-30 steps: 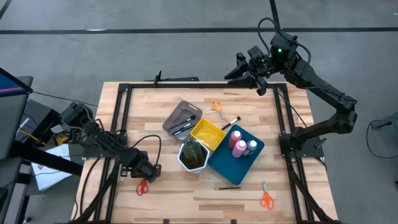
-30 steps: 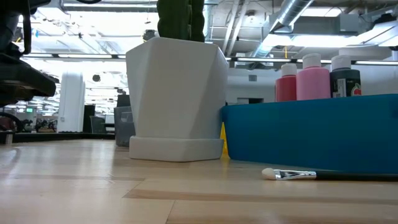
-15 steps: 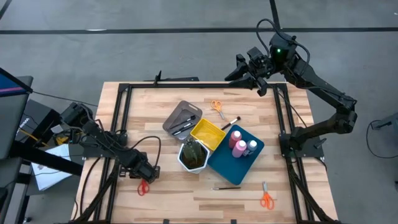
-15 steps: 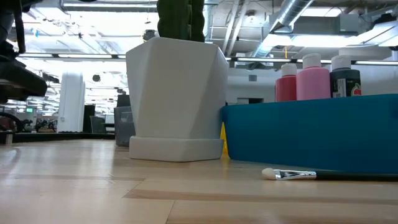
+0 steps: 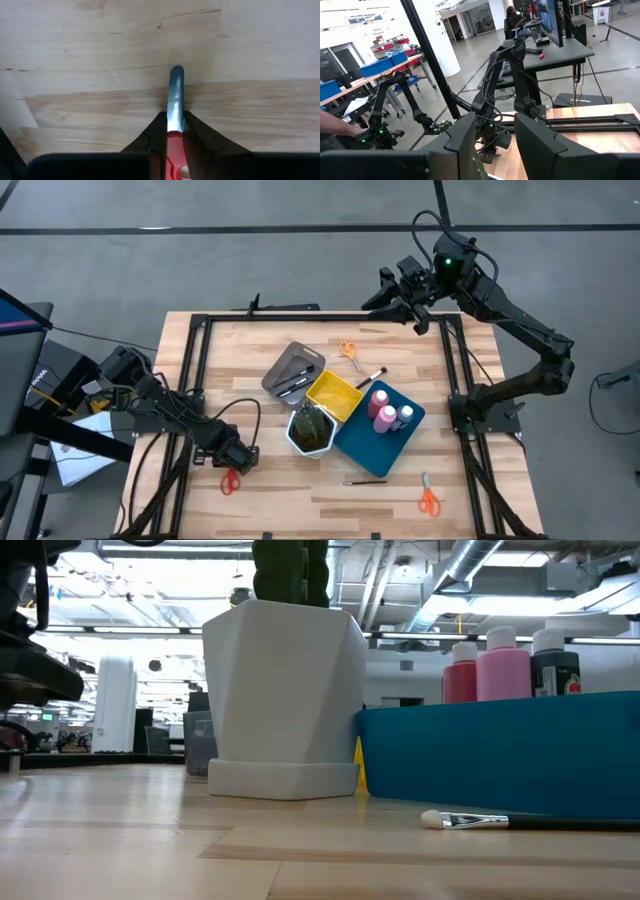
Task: Pick & Place Paint Supplies
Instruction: Put the red scissors into the yellow bin
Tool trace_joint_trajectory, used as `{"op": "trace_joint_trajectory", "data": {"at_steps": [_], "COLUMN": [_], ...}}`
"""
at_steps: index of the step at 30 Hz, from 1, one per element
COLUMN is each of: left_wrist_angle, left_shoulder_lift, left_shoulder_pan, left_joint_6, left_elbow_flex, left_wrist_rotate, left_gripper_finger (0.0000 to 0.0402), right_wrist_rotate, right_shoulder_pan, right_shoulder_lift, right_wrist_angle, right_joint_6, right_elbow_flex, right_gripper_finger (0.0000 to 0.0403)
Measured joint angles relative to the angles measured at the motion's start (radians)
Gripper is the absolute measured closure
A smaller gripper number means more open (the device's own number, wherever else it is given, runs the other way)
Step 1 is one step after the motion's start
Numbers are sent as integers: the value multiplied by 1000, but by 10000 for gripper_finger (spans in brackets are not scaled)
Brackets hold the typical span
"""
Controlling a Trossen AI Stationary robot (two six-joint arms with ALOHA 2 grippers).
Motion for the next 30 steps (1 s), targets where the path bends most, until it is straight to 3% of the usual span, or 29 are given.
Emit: {"op": "trace_joint_trajectory", "data": {"at_steps": [30], "left_wrist_angle": [-18], "left_shoulder_lift": [-20], "left_shoulder_pan": [-2], "left_joint_6": [23], "left_elbow_flex": [0], "left_wrist_rotate": [-37], "left_gripper_finger": [384], "right_wrist_rotate": [-2], "right_shoulder_pan": [0], "right_shoulder_lift": [0], "right_wrist_angle": [0], "right_joint_6": [-10], "right_elbow_flex": [0], "right_gripper_finger": [271]}}
